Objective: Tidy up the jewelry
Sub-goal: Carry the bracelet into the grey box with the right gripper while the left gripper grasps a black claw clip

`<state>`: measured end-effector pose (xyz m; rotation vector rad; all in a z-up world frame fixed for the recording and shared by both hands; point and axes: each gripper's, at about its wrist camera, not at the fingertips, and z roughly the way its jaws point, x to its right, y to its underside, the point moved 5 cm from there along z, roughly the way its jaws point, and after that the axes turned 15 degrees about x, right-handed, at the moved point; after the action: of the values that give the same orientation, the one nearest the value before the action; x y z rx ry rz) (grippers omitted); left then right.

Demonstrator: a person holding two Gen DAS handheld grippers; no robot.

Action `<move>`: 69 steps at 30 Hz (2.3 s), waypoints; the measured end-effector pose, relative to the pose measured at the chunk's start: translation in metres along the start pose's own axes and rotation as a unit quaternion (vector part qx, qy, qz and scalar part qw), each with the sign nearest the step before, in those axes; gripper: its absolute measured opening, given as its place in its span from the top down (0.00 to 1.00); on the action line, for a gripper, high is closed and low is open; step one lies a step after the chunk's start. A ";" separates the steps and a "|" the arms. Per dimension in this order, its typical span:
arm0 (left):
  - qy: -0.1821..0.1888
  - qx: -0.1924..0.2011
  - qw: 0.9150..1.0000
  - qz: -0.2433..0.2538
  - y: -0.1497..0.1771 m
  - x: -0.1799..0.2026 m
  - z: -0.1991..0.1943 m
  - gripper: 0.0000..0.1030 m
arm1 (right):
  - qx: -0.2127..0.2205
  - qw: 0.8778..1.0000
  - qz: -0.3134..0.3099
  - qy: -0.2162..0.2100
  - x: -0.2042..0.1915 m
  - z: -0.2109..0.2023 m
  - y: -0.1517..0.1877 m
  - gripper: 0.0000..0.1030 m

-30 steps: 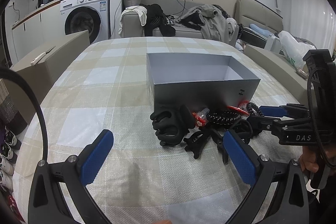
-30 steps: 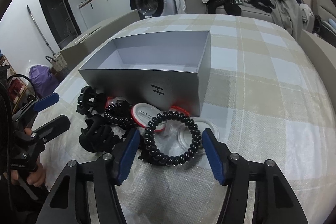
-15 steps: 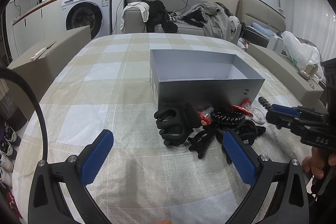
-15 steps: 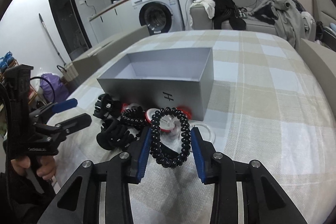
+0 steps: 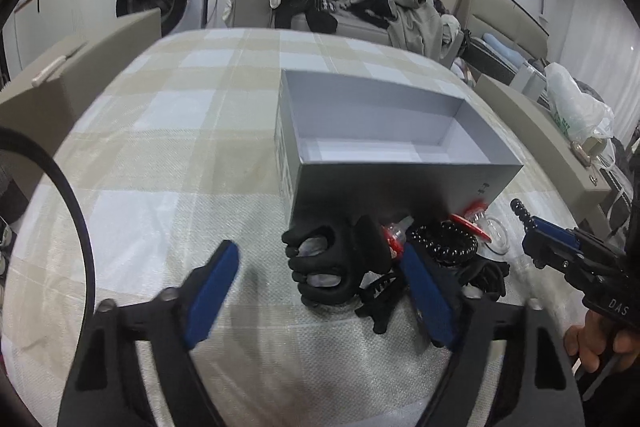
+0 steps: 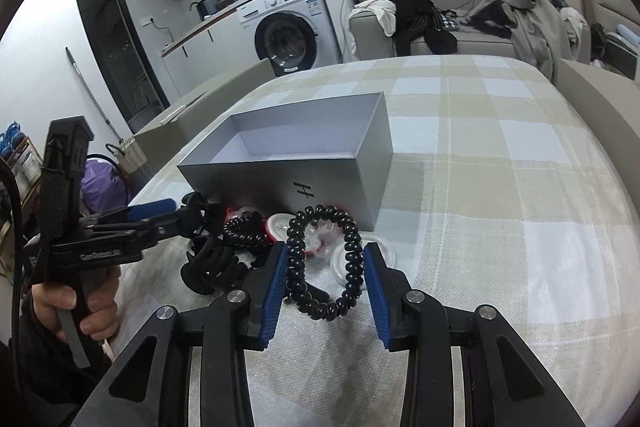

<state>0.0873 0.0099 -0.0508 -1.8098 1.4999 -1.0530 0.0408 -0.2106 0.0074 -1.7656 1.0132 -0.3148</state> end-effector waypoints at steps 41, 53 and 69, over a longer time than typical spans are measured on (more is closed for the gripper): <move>0.016 0.142 0.989 0.032 -0.062 0.017 -0.019 0.55 | 0.075 0.997 0.023 -0.005 -0.007 0.021 -0.067 0.64; 0.014 0.127 0.991 0.028 -0.055 0.014 -0.002 0.55 | 0.032 0.998 0.055 0.018 -0.001 0.055 -0.066 0.64; 0.033 0.132 0.989 0.050 -0.057 0.027 -0.009 0.25 | 0.045 0.999 0.023 -0.005 -0.009 0.043 -0.063 0.27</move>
<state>0.1126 -0.0032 0.0066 -1.5165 1.3996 -1.2103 0.0924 -0.1688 0.0460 -1.6597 1.0163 -0.3180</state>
